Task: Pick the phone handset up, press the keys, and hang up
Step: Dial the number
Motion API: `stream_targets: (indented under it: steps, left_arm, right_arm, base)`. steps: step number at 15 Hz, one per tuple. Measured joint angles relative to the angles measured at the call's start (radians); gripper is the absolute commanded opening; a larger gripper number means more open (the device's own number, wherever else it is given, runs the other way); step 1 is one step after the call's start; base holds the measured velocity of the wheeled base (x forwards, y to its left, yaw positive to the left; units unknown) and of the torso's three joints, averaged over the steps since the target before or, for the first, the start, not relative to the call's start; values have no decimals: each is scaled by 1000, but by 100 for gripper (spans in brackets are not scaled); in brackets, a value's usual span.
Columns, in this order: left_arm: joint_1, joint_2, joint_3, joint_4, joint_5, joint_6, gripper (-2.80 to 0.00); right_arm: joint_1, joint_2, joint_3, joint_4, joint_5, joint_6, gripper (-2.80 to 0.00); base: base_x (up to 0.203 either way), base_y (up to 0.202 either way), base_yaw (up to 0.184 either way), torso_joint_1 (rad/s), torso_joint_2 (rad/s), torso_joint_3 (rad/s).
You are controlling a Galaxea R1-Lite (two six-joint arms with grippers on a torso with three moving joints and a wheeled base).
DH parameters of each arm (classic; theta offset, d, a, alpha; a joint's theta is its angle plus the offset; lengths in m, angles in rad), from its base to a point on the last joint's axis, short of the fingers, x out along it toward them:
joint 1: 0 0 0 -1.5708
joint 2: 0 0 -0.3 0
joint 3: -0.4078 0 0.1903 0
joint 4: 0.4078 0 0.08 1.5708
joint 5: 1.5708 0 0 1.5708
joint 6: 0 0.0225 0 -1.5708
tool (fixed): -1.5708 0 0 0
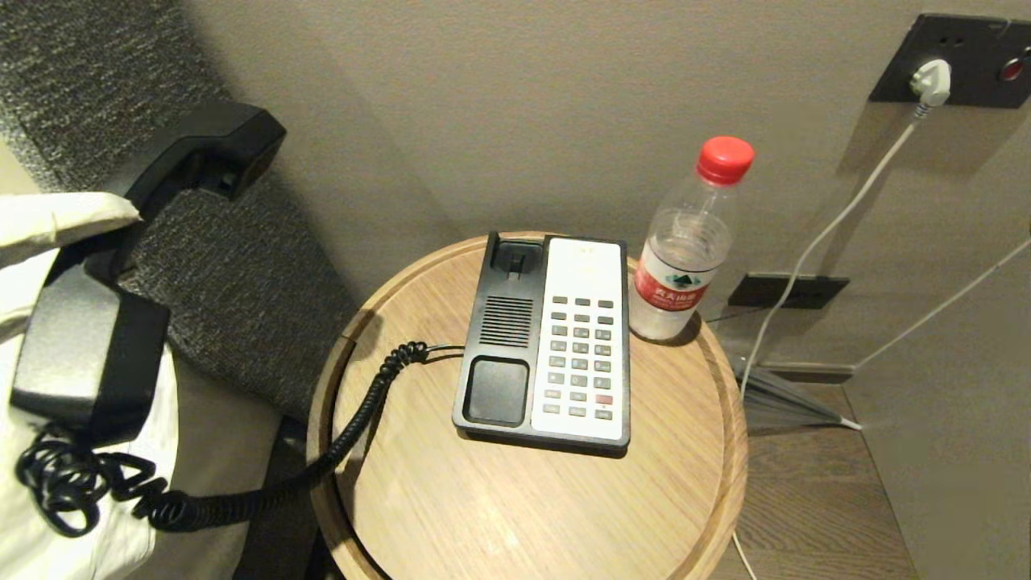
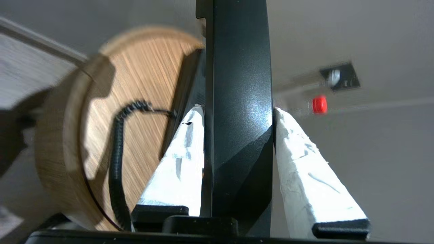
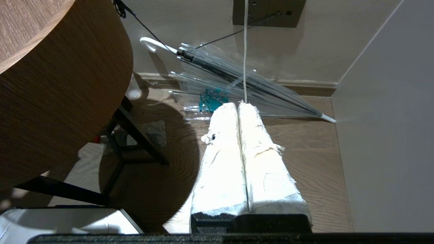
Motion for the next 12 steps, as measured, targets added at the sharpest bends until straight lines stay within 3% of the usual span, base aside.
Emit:
stream_targets:
  steps: [3,8,12]
  left_arm:
    - [34,-23,30,-5,-18,0,-280]
    - [39,-45,39,-2,-58,-50,-280]
    - [38,-51,46,-5,-65,-51,-280]
  right_arm:
    - [0,0,0,0,5,-5,-280]
    - [0,0,0,1,7,-8,-280]
    - [0,0,-7,18,6,-2,-280]
  base:
    - [0,0,0,0,0,0]
    - [0,0,0,0,0,0]
    - [0,0,0,0,0,0]
